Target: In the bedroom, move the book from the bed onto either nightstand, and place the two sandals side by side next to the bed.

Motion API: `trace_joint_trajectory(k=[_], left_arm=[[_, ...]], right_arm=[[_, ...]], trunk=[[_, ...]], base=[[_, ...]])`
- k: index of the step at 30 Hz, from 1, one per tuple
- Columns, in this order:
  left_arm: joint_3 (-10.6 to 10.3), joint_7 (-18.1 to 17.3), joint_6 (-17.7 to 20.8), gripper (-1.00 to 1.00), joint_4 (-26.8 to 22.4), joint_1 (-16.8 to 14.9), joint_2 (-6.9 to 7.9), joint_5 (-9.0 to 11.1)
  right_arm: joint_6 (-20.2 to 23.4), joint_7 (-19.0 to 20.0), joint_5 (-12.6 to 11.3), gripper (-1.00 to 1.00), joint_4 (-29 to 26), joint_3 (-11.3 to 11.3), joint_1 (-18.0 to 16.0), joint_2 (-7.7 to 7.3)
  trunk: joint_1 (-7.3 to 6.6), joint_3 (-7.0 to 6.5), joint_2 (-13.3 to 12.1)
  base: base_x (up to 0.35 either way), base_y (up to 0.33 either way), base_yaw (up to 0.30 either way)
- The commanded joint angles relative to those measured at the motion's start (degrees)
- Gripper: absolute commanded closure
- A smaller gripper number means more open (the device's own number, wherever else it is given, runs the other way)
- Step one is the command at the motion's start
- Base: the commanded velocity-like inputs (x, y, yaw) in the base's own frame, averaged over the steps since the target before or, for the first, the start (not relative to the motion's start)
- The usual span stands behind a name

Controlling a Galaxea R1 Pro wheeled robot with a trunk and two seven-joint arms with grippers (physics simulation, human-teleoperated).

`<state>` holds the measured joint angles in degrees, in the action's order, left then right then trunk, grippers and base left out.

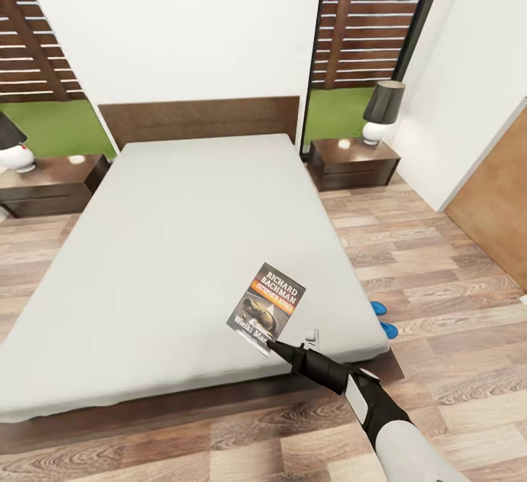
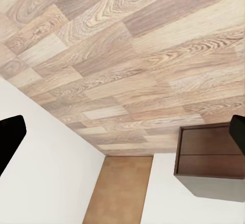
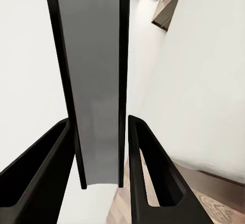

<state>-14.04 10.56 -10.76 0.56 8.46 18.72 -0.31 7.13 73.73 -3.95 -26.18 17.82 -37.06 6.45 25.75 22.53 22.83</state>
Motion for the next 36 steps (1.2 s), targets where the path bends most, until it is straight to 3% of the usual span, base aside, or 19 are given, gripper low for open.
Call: trace_joint_trajectory(k=[1,36], left_arm=[[-0.38,0.25,-0.23,-1.00,0.06,-0.01,0.00,-0.04],[-0.38,0.25,-0.28,-1.00,-0.03,-0.03,0.00,-0.05]], right_arm=[[0.60,0.25,0.05,1.00,-0.01,0.29,-0.03,0.05],[0.52,0.18,0.09,1.00,-0.01,0.20,-0.02,0.14]], trunk=[[0.03,-0.02,0.09],[0.03,-3.22,0.09]], base=[[0.000,0.000,0.000],[0.000,0.000,0.000]])
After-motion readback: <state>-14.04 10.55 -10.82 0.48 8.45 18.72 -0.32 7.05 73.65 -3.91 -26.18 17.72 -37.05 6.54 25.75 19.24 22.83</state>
